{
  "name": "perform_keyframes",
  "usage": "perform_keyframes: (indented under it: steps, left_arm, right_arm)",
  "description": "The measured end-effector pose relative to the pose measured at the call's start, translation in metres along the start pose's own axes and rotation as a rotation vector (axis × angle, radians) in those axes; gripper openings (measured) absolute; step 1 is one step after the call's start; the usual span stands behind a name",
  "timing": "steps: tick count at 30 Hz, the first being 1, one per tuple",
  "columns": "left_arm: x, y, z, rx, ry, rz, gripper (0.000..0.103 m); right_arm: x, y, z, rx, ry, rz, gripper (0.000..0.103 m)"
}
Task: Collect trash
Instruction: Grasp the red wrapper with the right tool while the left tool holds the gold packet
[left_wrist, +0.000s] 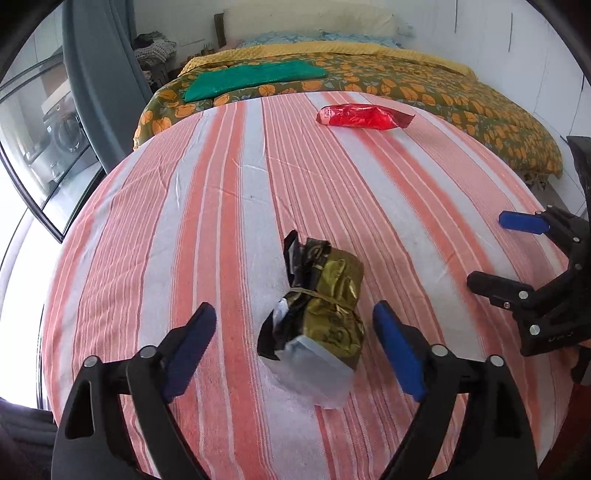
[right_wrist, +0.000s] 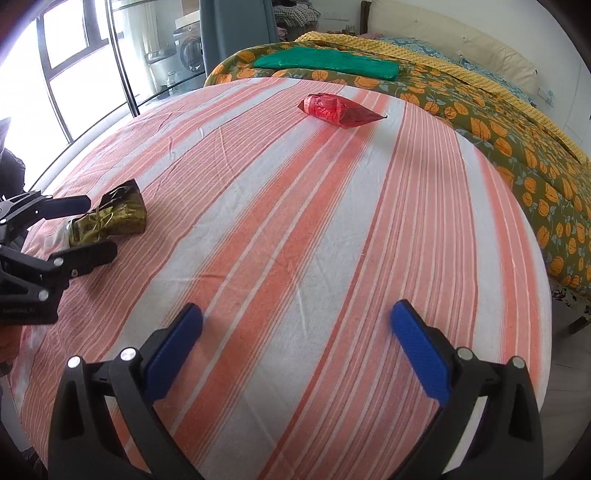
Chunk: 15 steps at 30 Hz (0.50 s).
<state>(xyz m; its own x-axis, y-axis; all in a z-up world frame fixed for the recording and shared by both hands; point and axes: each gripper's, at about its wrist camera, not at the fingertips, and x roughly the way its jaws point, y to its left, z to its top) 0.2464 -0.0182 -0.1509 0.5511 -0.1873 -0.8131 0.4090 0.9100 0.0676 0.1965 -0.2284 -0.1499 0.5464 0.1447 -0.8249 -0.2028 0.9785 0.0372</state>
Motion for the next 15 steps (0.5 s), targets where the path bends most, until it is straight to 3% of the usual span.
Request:
perform_keyframes:
  steps: [3, 8, 11, 15]
  left_arm:
    - [0.008, 0.007, -0.003, -0.037, 0.012, -0.008, 0.095]
    - [0.012, 0.011, -0.004, -0.063, 0.029, -0.031, 0.099]
    - [0.012, 0.011, -0.005, -0.072, 0.023, -0.024, 0.099]
    - [0.012, 0.011, -0.005, -0.079, 0.021, -0.025, 0.099]
  right_arm:
    - [0.0, 0.0, 0.0, 0.002, -0.001, 0.004, 0.099]
    - [-0.001, -0.009, 0.009, -0.001, -0.005, 0.061, 0.098]
    - [-0.012, -0.031, 0.047, 0.044, -0.076, 0.059, 0.098]
    - [-0.012, -0.038, 0.126, -0.031, -0.11, 0.037, 0.098]
